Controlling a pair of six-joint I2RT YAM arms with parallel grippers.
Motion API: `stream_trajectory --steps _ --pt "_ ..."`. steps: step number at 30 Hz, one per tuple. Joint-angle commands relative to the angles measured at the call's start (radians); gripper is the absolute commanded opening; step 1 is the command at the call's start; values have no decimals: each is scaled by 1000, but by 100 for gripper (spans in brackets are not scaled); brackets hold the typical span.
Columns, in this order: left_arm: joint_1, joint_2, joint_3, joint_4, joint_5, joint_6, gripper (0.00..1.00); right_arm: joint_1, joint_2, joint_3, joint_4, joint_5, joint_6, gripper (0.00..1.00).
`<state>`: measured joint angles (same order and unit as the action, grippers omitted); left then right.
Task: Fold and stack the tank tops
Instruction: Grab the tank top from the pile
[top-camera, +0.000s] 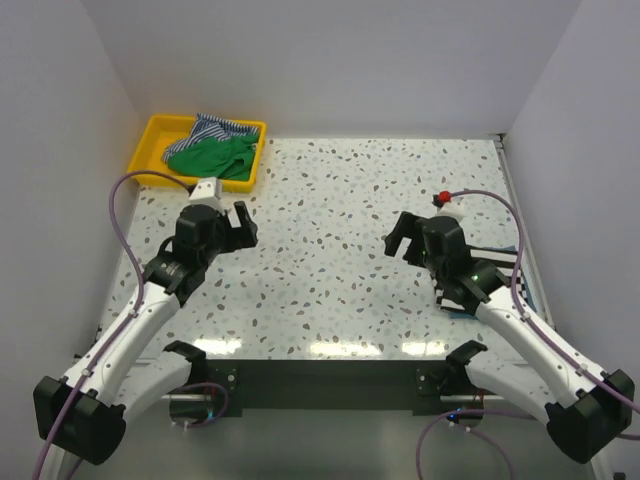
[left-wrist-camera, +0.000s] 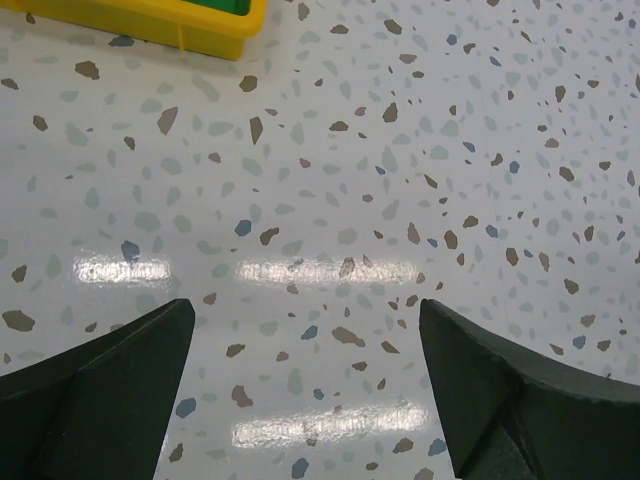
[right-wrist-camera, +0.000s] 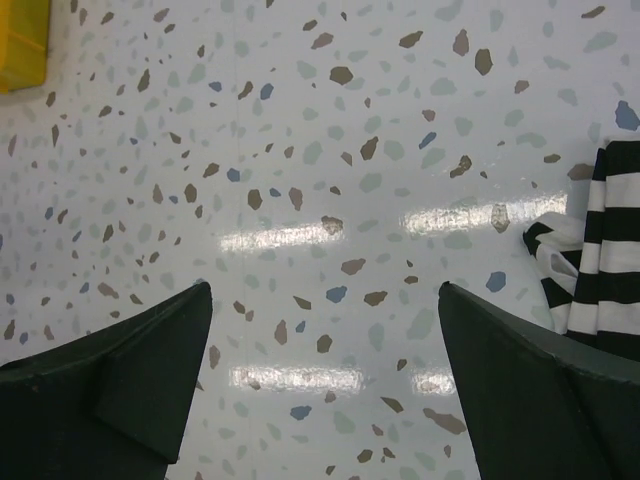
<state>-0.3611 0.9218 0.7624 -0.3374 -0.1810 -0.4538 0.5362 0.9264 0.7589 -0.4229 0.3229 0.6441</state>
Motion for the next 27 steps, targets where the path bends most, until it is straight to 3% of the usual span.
stream_trajectory --steps 1,8,17,22,27 --pt "2 9 47 -8 -48 -22 100 1 -47 -3 36 -7 -56 99" --pt "2 147 192 21 -147 -86 100 1 -58 2 29 -90 -106 99" --pt "83 477 442 202 -462 -82 100 1 -63 -16 39 -223 -119 99" --pt "201 793 676 218 -483 -68 100 2 -64 -18 16 -252 -138 99" --pt "229 1138 951 149 -442 -31 100 4 -58 -23 33 -260 -136 99"
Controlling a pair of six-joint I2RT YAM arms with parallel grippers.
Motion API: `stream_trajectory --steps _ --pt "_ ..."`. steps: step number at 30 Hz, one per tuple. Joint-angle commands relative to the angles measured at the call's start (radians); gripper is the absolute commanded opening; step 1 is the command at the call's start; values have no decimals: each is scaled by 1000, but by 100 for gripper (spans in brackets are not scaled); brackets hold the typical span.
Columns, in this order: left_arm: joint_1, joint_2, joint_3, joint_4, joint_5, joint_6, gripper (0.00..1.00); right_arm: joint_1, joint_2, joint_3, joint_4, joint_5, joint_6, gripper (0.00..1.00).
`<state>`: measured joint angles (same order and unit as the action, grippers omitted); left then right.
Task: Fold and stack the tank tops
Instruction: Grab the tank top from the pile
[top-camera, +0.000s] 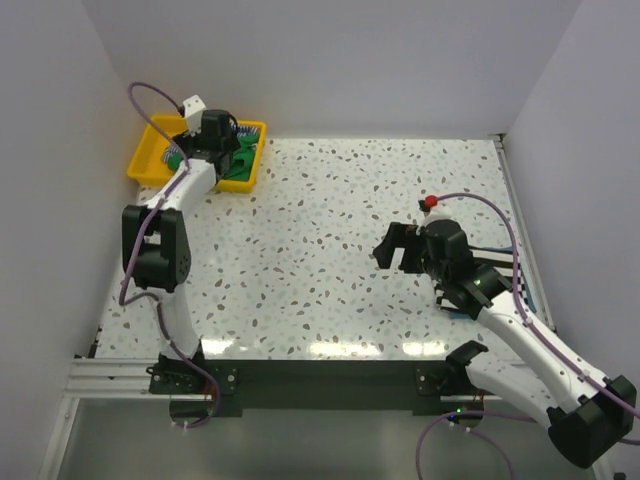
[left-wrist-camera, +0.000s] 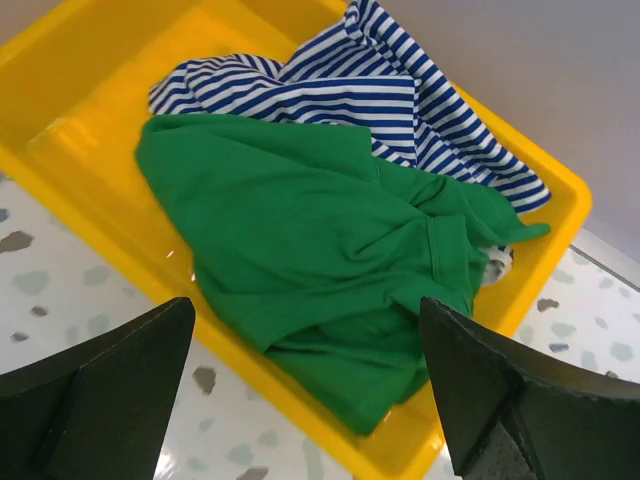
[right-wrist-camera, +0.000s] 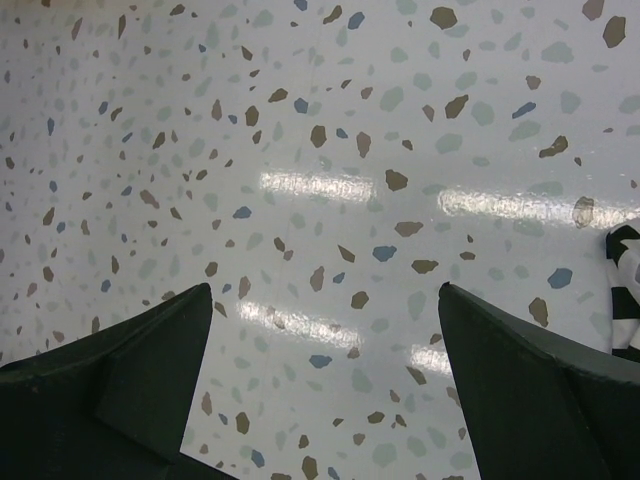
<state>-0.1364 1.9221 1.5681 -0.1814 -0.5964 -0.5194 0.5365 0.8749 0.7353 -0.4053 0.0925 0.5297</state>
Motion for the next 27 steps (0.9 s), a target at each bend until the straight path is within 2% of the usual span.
stream_trajectory --steps 1,3,8,15,27 --pt "6 182 182 -24 -10 41 99 2 -2 3 16 -33 -23 99" --pt "8 265 236 2 65 79 97 5 1 4 17 -33 -28 99" --pt "11 327 267 75 167 94 96 6 9 -17 33 -43 -27 99" --pt "12 368 294 125 224 102 91 5 -17 -34 23 -17 -30 99" --pt "14 463 356 122 293 44 75 5 7 -45 26 -36 -33 99"
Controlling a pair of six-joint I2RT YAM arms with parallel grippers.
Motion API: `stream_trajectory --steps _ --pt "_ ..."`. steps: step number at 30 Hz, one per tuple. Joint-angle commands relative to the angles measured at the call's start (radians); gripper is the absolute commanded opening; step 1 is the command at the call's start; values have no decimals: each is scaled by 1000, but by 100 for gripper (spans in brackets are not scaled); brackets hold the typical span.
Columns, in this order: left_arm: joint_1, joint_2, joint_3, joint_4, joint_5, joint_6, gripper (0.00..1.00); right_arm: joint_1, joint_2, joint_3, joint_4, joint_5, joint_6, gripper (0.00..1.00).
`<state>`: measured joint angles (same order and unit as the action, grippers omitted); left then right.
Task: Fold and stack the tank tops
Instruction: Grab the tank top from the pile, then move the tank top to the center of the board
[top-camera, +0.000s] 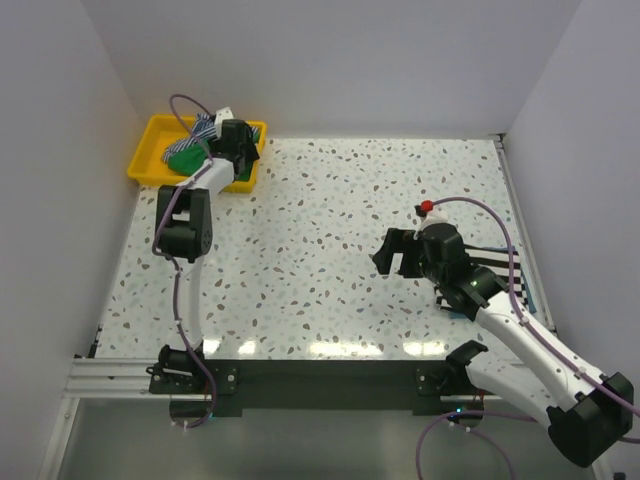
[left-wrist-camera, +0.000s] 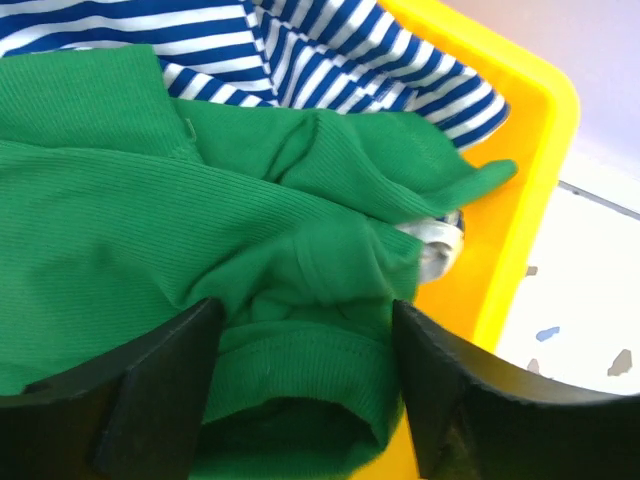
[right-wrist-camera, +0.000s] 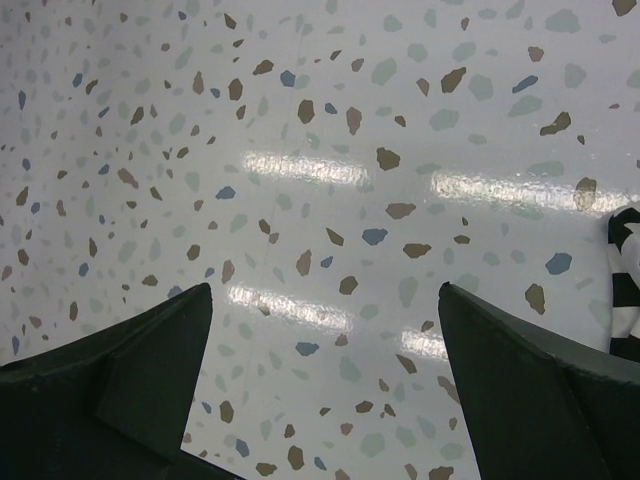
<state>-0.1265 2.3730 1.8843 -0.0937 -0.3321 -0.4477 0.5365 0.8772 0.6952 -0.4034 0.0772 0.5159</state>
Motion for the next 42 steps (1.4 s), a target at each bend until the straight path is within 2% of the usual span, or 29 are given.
stream_trajectory --steps 1,3,6,7,10,13,24,31,34,37,42 --pt "4 17 39 34 30 -32 72 5 11 -5 25 -22 -20 99" --pt "4 22 39 37 31 -40 67 3 14 0 25 -24 -19 99" --pt "7 17 42 49 28 -49 47 5 16 3 23 -21 -20 99" --pt "7 11 48 49 31 -49 34 5 13 1 23 -19 -20 99" --pt "11 -20 59 66 31 -48 12 6 12 3 20 -14 -22 99" --pt "13 -73 62 78 16 -34 1 6 12 6 23 -13 -22 99" --pt "14 -323 124 153 19 95 0 5 28 9 84 1 -28 99" --pt "-5 -500 140 181 228 115 0 6 89 65 120 19 -43 99" --pt "-64 -584 154 164 249 180 0 5 97 93 121 44 -54 99" --pt "-171 -681 133 166 225 246 0 5 97 113 123 75 -65 99" --pt "-355 -811 90 178 223 260 0 5 74 139 129 88 -68 99"
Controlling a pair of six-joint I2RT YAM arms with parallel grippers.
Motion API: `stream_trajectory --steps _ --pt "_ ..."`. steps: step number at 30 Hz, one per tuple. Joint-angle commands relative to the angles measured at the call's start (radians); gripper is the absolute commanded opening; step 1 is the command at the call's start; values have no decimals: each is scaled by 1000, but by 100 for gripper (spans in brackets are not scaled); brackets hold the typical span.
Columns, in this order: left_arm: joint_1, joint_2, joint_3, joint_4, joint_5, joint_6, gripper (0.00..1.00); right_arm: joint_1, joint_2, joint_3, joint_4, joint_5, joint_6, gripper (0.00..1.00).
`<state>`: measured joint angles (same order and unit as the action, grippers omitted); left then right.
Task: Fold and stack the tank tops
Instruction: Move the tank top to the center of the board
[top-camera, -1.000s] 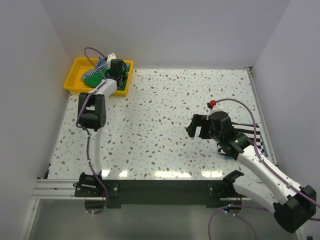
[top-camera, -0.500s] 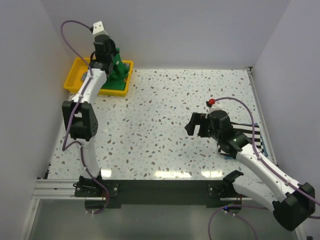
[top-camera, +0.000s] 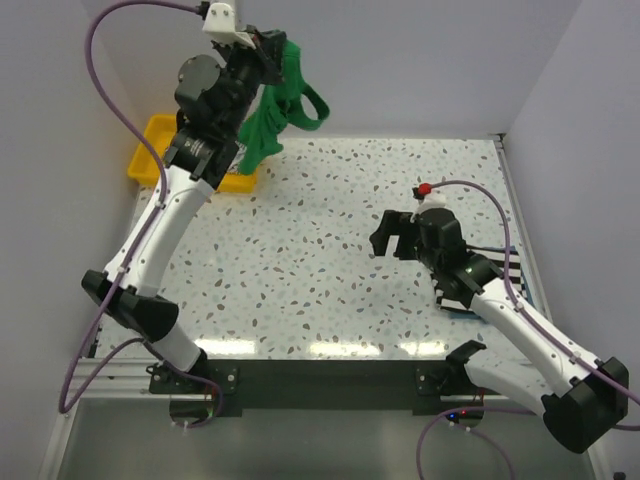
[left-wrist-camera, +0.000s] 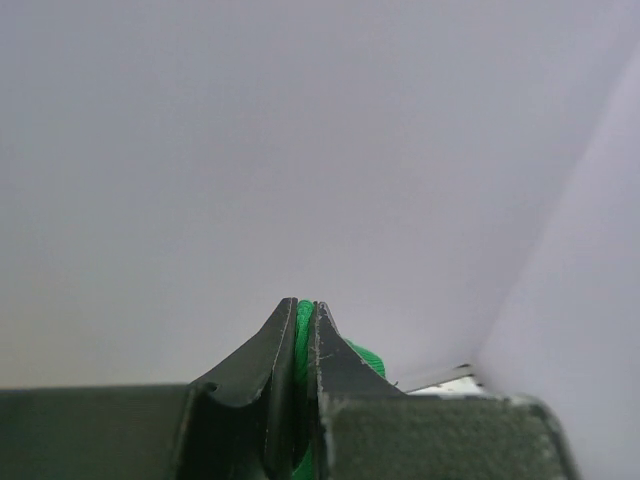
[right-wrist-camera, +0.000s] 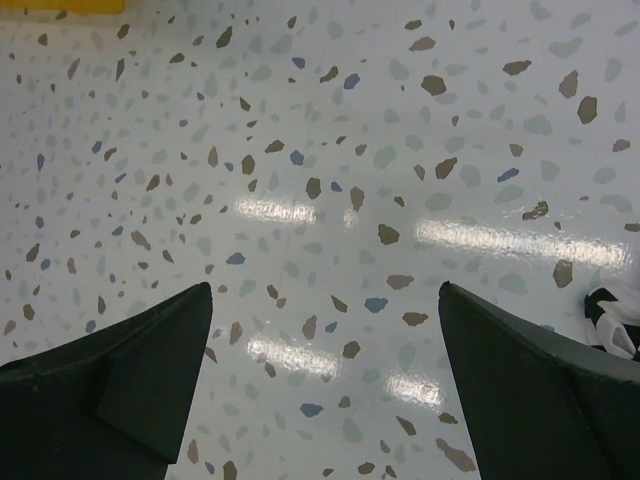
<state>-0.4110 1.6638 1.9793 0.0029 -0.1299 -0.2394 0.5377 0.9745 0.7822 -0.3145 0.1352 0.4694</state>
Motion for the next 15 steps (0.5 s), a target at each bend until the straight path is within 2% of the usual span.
stream_trajectory --steps 1,5,7,11,13,15 --pt "-96 -114 -7 77 13 49 0 4 -31 58 40 33 -21 99" --pt "-218 -174 -28 88 -3 45 0 2 -69 66 38 56 -21 99" --pt "-233 -191 -34 92 -4 16 0 2 -88 69 46 61 -21 99" --pt "-236 -168 -54 31 -63 -70 0 2 -79 78 92 72 -12 99" --pt "-229 -136 -111 -1 -144 -127 0 2 -27 83 120 66 1 99" --pt "-168 -98 -237 -58 -126 -254 6 2 31 101 115 70 12 99"
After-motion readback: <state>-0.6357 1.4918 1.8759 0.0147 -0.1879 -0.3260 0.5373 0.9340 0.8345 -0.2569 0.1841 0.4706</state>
